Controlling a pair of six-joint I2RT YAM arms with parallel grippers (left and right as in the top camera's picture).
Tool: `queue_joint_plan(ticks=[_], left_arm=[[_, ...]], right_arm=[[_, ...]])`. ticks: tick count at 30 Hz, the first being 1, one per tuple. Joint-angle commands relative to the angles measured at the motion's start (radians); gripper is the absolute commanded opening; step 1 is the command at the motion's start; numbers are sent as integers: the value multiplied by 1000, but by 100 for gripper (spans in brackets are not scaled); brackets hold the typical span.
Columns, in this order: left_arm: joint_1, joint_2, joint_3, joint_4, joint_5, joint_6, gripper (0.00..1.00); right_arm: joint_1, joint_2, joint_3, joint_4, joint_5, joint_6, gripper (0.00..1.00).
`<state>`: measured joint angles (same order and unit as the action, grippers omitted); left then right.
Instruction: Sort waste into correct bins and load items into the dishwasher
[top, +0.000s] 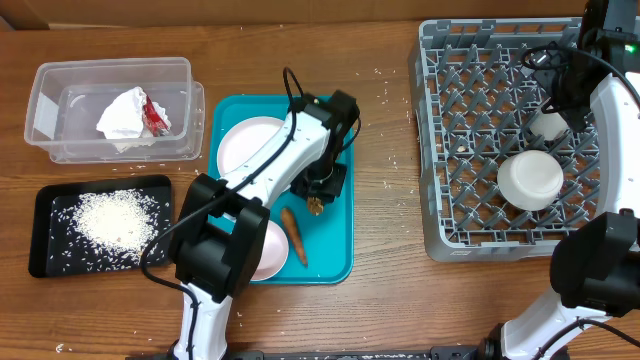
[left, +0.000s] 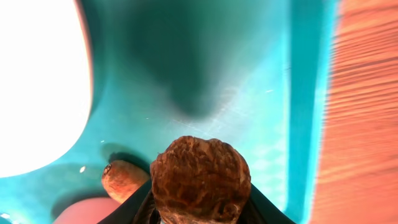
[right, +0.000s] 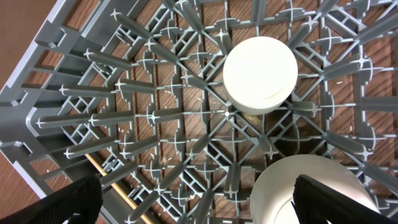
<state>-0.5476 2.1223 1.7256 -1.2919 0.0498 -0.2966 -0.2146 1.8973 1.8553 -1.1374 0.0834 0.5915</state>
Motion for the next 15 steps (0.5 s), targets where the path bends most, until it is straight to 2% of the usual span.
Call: queue_joint_plan(ticks=[1, 6, 9, 15], left_arm=[[45, -85, 90, -48, 2, -23, 38], [222, -229, 110, -120, -35, -52, 39], [393, -299, 110, -137, -34, -77, 40], [711, -311, 102, -141, -31, -129, 41]], right_arm=[[1, -19, 23, 5, 5, 5, 100], [1, -19, 23, 5, 5, 5, 100], [1, -19, 23, 5, 5, 5, 100], [1, -19, 23, 5, 5, 5, 100]])
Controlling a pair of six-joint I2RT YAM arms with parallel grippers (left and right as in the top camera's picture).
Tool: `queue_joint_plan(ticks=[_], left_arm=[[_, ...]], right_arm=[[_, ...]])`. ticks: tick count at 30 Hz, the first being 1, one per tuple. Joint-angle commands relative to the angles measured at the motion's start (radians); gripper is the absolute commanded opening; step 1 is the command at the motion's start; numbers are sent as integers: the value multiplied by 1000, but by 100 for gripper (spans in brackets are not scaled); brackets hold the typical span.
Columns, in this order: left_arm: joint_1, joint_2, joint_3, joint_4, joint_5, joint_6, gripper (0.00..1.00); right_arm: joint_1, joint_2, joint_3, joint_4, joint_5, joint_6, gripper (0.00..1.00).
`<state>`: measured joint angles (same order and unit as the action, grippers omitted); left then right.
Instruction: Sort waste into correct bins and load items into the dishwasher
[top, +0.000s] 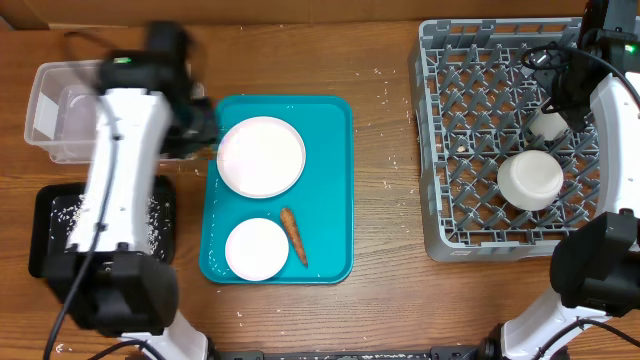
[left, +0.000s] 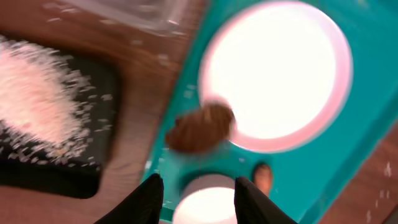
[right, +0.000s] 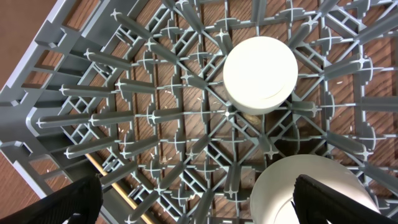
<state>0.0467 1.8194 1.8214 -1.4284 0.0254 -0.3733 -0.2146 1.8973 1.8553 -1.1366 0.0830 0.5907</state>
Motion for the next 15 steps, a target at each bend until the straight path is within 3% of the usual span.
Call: queue_joint_plan(ticks=[1, 5, 10, 15], left_arm=[[164, -8, -4, -3, -7, -67, 41], [335, -8, -39, -4, -6, -114, 41], [419, -8, -103, 21, 23, -132, 40], [380, -8, -172, 114, 166, 11, 40]], right_arm=[[1, -19, 23, 5, 6, 5, 100], [1, -19, 23, 5, 6, 5, 100], [1, -19, 23, 5, 6, 5, 100], [1, -19, 23, 5, 6, 5, 100]])
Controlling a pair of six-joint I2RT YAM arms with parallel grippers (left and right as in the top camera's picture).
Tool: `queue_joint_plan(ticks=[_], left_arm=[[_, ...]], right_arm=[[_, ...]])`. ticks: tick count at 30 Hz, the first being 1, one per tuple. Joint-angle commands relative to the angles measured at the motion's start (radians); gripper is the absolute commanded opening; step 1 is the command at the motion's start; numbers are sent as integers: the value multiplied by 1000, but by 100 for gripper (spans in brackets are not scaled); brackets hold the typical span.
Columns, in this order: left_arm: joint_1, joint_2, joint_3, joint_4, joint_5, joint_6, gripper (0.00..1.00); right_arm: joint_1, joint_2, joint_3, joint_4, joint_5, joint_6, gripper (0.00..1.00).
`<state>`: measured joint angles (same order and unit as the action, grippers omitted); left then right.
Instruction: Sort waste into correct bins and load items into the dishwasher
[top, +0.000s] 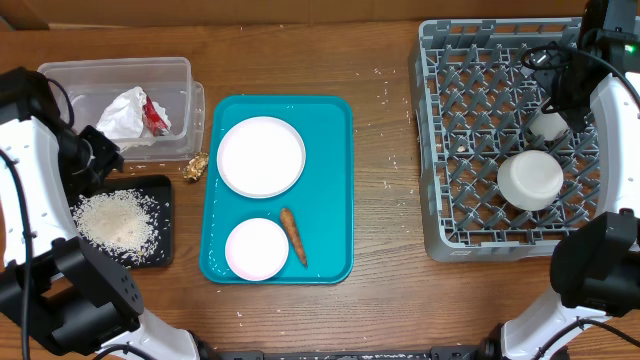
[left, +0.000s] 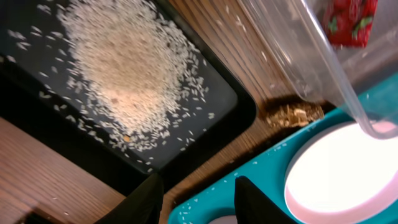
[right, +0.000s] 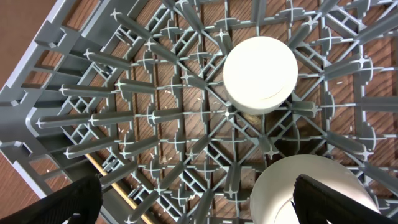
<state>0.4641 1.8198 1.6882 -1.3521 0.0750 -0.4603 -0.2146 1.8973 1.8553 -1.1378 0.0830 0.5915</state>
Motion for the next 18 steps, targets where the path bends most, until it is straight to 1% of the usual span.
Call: queue_joint_plan(ticks=[1, 3, 6, 9, 10, 13, 16, 18], left_arm=[[-58, -8, -48, 56, 130, 118, 40], [-96, -9, -51, 78, 136, 137, 40], [-197, -9, -51, 130, 124, 184, 42], [-288, -8, -52, 165, 23, 173, 50], [-324, -8, -54, 168, -34, 137, 54], [-369, -8, -65, 164, -90, 93, 59], [-378, -8, -94, 187, -126, 93, 60], [-378, -8, -139, 234, -139, 101, 60]], right_arm=[[1, -19, 23, 6, 6, 5, 100], [1, -19, 23, 6, 6, 5, 100], [1, -19, 23, 6, 6, 5, 100], [1, -19, 23, 6, 6, 5, 100], [1, -19, 23, 6, 6, 5, 100], [1, -19, 23, 6, 6, 5, 100], [1, -19, 23, 6, 6, 5, 100], [1, -19, 23, 6, 6, 5, 100]])
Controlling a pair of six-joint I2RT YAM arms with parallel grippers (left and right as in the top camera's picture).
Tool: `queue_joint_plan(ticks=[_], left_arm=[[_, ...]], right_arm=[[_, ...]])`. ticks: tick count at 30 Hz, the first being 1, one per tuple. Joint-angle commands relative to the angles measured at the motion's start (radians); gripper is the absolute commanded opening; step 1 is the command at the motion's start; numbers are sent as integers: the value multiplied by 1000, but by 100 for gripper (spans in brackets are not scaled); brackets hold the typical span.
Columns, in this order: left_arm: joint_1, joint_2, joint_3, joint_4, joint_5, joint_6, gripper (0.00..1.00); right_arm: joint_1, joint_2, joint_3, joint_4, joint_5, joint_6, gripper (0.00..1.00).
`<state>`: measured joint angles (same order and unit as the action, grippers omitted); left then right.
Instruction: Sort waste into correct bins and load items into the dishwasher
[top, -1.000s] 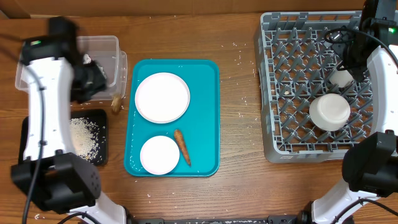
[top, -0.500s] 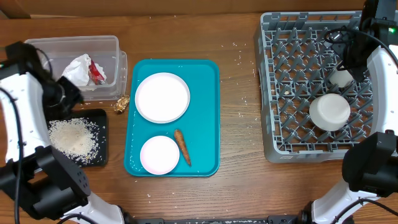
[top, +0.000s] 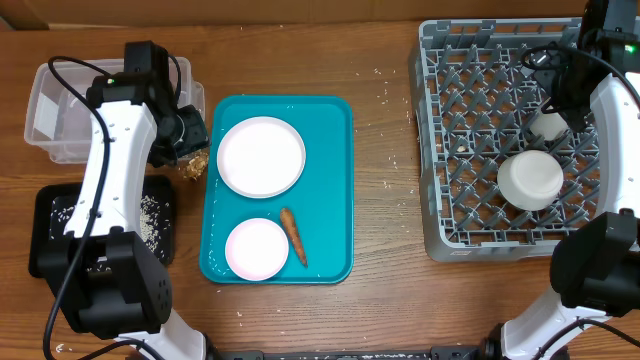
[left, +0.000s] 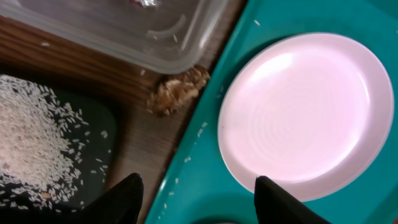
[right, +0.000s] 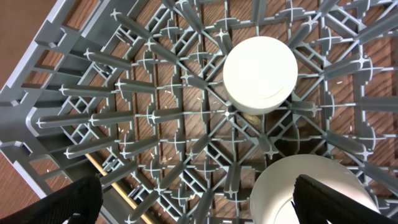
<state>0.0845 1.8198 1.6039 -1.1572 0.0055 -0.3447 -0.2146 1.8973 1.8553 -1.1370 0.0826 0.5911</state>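
A brown walnut (left: 178, 91) lies on the bare wood between the clear bin (left: 124, 31) and the teal tray (left: 205, 155). In the overhead view the walnut (top: 195, 166) sits just below my left gripper (top: 186, 140). In its wrist view the left gripper (left: 202, 202) is open and empty, above the tray's left edge. The tray (top: 335, 180) carries a large plate (top: 261, 156), a small plate (top: 257, 248) and a carrot (top: 294, 236). My right gripper (right: 205, 202) hangs open over the grey dish rack (top: 470, 90), which holds a cup (right: 260, 74) and a bowl (top: 530, 180).
A black tray of rice (top: 60, 235) lies at the front left, partly under my left arm; its rice (left: 31, 143) also shows in the left wrist view. Loose grains dot the wood. The rack fills the right side.
My left arm has come back from over the black rice tray to the gap between the clear bin and the teal tray, above the walnut. The walnut and the right arm have not moved.
My left gripper was shut on the walnut over the teal tray. Then it was open near the clear bin with the walnut loose below it. Then the walnut lay on the wood beside the bin while the arm was over the rice tray; now the gripper is above it.
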Motion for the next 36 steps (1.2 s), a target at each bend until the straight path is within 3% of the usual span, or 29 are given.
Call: queue_joint_plan(ticks=[1, 10, 16, 36], left_arm=[[2, -8, -90, 78, -69, -14, 61], [-1, -8, -255, 272, -77, 8, 56], [-1, -8, -259, 313, -174, -34, 55], [2, -6, -260, 557, -277, -37, 56]], right_arm=[[1, -19, 23, 5, 6, 5, 100], [1, -19, 23, 5, 6, 5, 100], [1, -19, 23, 5, 6, 5, 100], [1, -19, 23, 5, 6, 5, 100]])
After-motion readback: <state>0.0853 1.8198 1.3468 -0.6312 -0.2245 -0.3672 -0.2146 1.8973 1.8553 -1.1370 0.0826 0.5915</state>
